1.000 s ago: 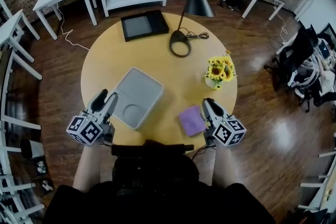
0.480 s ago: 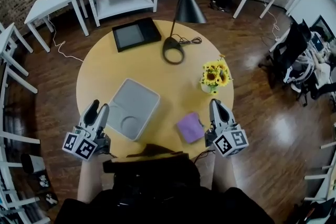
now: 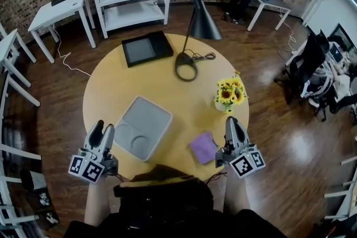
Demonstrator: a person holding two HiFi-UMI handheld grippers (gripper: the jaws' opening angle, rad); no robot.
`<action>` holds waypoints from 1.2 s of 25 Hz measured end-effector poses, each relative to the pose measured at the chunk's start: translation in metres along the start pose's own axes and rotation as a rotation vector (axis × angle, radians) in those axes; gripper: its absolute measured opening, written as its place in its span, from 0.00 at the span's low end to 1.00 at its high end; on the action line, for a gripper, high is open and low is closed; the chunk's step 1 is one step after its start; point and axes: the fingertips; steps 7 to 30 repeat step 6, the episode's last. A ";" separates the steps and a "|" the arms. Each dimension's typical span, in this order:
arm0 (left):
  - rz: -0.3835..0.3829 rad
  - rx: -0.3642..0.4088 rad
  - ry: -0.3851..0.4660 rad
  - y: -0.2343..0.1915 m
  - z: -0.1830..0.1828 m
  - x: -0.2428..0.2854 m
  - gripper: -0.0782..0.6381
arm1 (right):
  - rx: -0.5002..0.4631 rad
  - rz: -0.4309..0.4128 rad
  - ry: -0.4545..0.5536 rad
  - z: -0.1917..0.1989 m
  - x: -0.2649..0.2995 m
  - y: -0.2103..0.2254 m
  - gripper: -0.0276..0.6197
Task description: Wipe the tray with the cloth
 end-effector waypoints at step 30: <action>-0.012 -0.010 0.009 -0.008 0.004 -0.009 0.39 | -0.071 0.004 -0.007 0.003 -0.002 -0.006 0.04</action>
Point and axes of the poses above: the fingertips, and each gripper's own axes: x forward along the fingers, y to its right, z out of its underside, and after that the axes turned 4 degrees about -y, right-handed
